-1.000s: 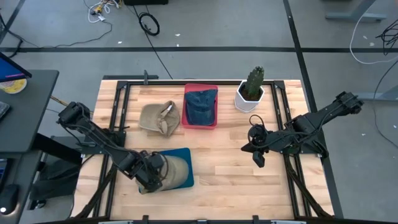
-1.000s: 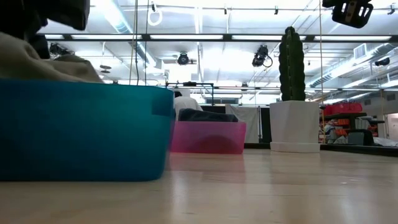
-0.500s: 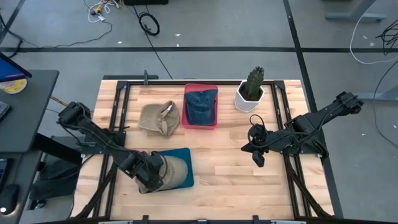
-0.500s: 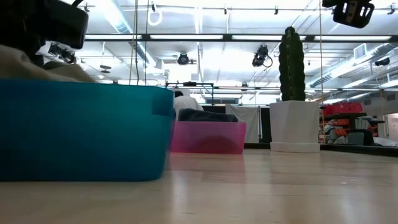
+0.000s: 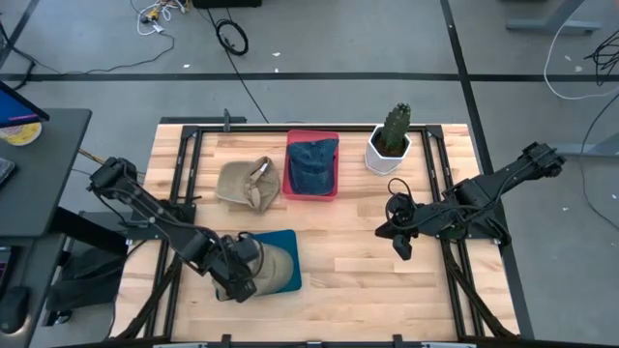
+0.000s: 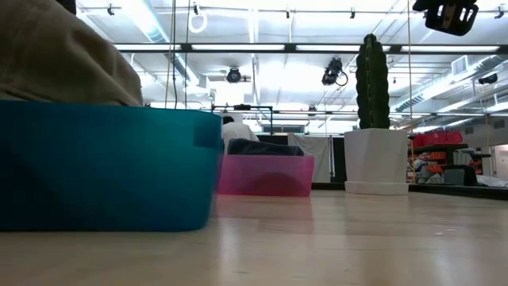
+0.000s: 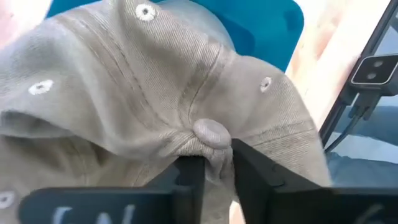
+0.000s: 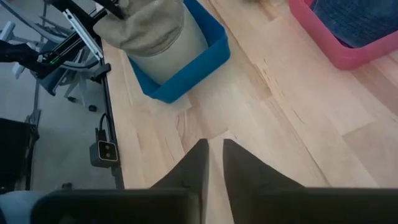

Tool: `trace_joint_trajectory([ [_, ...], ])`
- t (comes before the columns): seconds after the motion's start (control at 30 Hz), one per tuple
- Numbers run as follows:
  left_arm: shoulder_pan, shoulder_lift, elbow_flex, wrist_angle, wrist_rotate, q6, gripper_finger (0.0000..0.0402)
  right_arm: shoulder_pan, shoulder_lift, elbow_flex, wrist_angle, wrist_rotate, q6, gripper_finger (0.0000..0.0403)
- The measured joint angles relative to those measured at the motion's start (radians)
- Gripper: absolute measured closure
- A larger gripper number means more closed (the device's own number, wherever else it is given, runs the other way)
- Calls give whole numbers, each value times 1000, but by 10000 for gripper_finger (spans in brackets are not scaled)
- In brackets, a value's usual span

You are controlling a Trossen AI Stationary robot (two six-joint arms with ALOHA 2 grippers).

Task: Pick & Place hat
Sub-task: Put the bottom right brown cap into the blue bin, then put the brown cap into the blue bin

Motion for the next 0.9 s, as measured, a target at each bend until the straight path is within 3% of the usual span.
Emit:
trace_joint_trajectory([
  [0.27, 0, 0, 70, -80, 3, -19, 210, 0, 0, 0, 0, 0, -4, 317],
  [0.4, 0, 0, 111, -216, 3, -41, 177, 0, 0, 0, 0, 0, -4, 304],
  [0.57, 0, 0, 142, -414, 5, -124, 178, 0, 0, 0, 0, 0, -12, 296],
  [0.77, 8, -1, 241, -612, -23, -209, 206, 0, 0, 0, 0, 0, -12, 296],
  [0.9, 31, -3, 343, -727, -121, -216, 227, 0, 0, 0, 0, 0, -26, 295],
])
